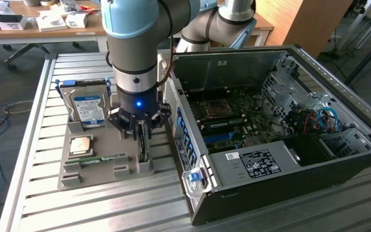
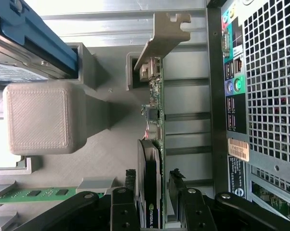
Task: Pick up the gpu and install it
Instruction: 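Pick up the gpu and move the gpu toward the slot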
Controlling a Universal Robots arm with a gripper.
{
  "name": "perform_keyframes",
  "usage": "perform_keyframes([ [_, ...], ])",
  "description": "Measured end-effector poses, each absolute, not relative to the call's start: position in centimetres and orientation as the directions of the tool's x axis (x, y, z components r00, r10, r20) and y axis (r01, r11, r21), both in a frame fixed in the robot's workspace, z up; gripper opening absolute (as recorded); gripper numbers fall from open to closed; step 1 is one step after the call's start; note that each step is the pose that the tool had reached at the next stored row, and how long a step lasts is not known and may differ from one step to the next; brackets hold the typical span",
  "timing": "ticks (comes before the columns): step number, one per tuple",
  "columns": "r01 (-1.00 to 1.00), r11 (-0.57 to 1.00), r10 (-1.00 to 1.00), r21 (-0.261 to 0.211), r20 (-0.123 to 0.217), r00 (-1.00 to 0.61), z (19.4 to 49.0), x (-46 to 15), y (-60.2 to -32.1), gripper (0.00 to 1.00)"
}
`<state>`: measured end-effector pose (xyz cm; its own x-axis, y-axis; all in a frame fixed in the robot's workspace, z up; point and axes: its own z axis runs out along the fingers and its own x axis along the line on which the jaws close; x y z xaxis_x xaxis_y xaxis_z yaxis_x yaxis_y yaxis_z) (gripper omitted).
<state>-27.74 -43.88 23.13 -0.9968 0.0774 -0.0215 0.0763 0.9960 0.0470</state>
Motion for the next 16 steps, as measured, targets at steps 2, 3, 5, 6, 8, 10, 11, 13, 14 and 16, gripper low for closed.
perform_keyframes([
  [2, 0.076, 0.996, 0.077, 0.047, -0.022, -0.997, 23.1, -27.74, -43.85, 0.42],
  [3, 0.076, 0.996, 0.077, 0.047, -0.021, -0.997, 23.11, -27.74, -43.84, 0.42],
  [5, 0.076, 0.996, 0.077, 0.047, -0.021, -0.997, 23.11, -27.74, -43.84, 0.42],
  [6, 0.076, 0.996, 0.077, 0.047, -0.021, -0.997, 23.11, -27.74, -43.83, 0.42],
  [8, 0.076, 0.996, 0.077, 0.047, -0.021, -0.997, 23.11, -27.74, -43.83, 0.42],
  [10, 0.076, 0.996, 0.077, 0.047, -0.022, -0.997, 23.1, -27.74, -43.8, 0.42],
  [11, 0.076, 0.996, 0.077, 0.047, -0.022, -0.997, 23.1, -27.74, -43.77, 0.42],
  [13, 0.076, 0.996, 0.077, 0.047, -0.021, -0.997, 23.11, -27.74, -43.76, 0.42],
  [14, 0.076, 0.996, 0.077, 0.047, -0.021, -0.997, 23.11, -27.74, -43.76, 0.42],
  [16, 0.076, 0.996, 0.077, 0.047, -0.021, -0.997, 23.11, -27.74, -43.75, 0.42],
])
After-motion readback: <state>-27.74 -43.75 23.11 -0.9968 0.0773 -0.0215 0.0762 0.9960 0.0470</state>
